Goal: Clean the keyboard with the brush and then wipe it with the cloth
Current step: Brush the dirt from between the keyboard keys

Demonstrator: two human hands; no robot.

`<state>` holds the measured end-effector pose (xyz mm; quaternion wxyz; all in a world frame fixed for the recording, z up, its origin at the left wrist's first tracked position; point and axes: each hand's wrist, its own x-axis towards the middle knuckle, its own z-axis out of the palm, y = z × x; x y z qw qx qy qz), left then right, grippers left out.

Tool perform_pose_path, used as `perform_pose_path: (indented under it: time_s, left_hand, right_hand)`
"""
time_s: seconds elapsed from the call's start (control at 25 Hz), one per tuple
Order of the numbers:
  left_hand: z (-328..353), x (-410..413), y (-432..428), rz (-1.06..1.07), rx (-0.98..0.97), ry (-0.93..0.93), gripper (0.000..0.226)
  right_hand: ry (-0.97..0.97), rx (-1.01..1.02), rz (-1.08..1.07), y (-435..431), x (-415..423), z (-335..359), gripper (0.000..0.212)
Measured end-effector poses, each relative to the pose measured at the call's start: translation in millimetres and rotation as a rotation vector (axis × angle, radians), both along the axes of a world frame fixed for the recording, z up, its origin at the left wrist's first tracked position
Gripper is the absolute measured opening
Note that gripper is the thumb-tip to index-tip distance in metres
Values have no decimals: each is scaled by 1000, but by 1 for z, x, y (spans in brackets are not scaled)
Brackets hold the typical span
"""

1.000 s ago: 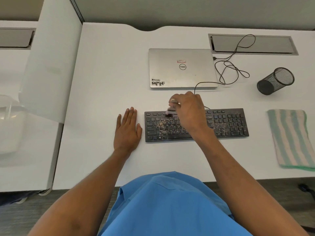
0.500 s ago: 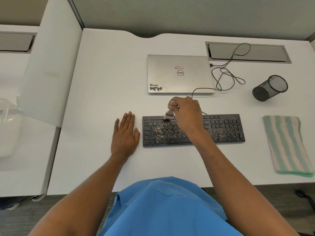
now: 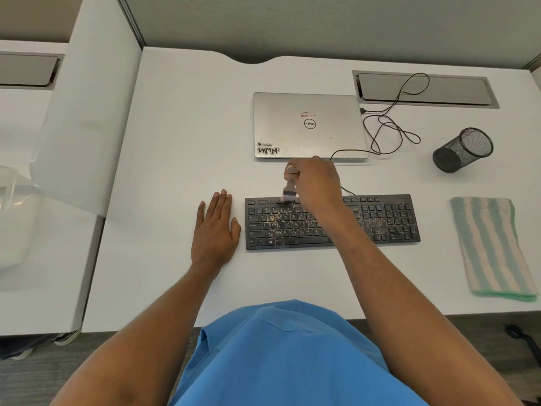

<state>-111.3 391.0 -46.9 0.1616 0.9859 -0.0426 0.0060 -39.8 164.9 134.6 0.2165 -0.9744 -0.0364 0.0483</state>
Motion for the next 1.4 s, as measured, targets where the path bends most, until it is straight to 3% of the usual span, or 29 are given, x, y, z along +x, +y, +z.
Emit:
perform_pose_path:
  time_s: [0.2,0.36,0.52,0.72,0.84,1.0,1.24,1.4]
  left_hand:
    - [0,1,-1,-2,3,0,65]
    - [0,0,0,-2,4,-2,65]
    - [0,1,-1,-2,3,2,66]
    - [-1,1,0,-2,4,2,66]
    - [-1,1,-1,-3,1,2,66]
    - [-2,1,-1,-4,5,-1,66]
    - [-2,1,-1,-4,7,-1,66]
    - [-3,0,0,-6,3,-11,66]
  right_hand:
    - [-67,69,-31,19,0,4,14]
    - [62,244,1,30,-8,0,15]
    - [107,294,-104,7,-10,-7,16]
    - [-53,391,-173,14,-13,-9,22]
    - [-88,315,-137,27,-11,-30,29]
    - [-24,64,-87,32,-13,-39,22]
    - [-100,123,-97,31,-8,-34,23]
    - [-53,127,-76,33,-9,-41,22]
